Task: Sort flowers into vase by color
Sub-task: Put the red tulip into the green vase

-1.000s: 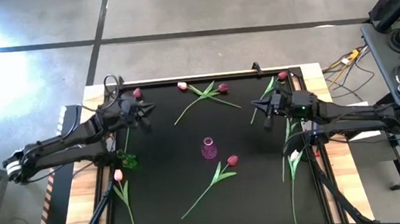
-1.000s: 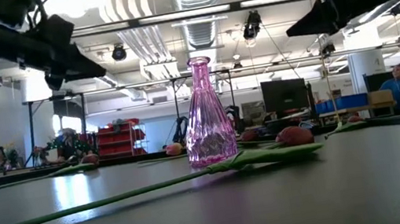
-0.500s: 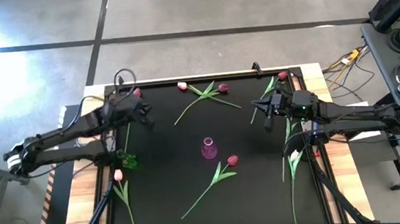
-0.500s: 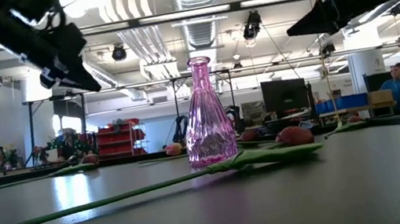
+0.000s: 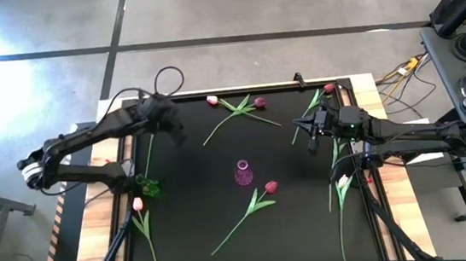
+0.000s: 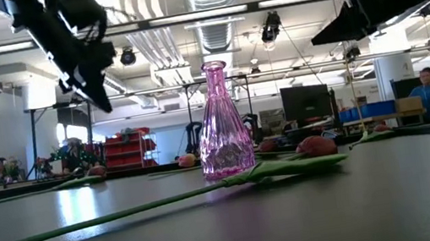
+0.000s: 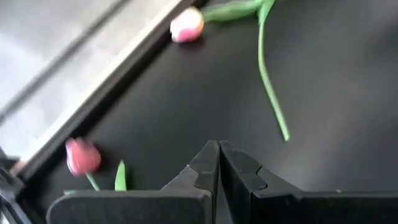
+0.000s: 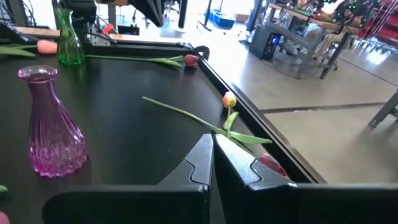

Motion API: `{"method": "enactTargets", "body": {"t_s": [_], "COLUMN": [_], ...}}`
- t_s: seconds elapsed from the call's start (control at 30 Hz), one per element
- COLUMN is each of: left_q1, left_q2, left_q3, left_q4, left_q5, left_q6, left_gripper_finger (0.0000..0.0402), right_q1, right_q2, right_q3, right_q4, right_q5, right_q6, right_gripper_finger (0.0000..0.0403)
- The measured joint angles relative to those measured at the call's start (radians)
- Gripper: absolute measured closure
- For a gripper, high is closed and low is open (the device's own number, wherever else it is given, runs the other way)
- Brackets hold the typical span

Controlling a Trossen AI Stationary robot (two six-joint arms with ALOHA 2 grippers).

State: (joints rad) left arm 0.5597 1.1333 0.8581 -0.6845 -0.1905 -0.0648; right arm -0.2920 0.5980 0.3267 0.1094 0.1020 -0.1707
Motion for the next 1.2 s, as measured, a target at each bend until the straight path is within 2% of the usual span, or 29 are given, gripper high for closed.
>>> {"method": "enactTargets", "body": {"t_s": [0.2,0.47,0.6,0.7,0.83,1.2], "left_q1": [0.148,0.328,0.383,0.417,0.465,0.48], "left_q2": [0.143,0.322,0.384,0.429,0.493,0.627], "left_q3": [0.0,0.001,0.045,0.084,0.132,0.243], "left_q4": [-0.041,-0.058,-0.058,-0.059,-0.07,-0.106], "left_q5": [0.018,0.018,0.018,0.018,0.019,0.017], "left_q6": [0.003,0.019,0.024,0.03,0.034,0.054], "left_gripper_finger": [0.0383,0.0287,0.0256,0.0254,0.0272,0.0319], "right_q1": [0.0,0.0,0.0,0.0,0.0,0.0], "right_q2": [0.0,0.0,0.0,0.0,0.0,0.0], "right_q3": [0.0,0.0,0.0,0.0,0.0,0.0], "right_q4": [0.001,0.002,0.001,0.001,0.001,0.0], "right_q5": [0.0,0.001,0.001,0.001,0.001,0.001], "right_q6": [0.001,0.004,0.006,0.014,0.016,0.021], "right_gripper_finger": [0.0394,0.0394,0.0394,0.0394,0.0394,0.0394]}}
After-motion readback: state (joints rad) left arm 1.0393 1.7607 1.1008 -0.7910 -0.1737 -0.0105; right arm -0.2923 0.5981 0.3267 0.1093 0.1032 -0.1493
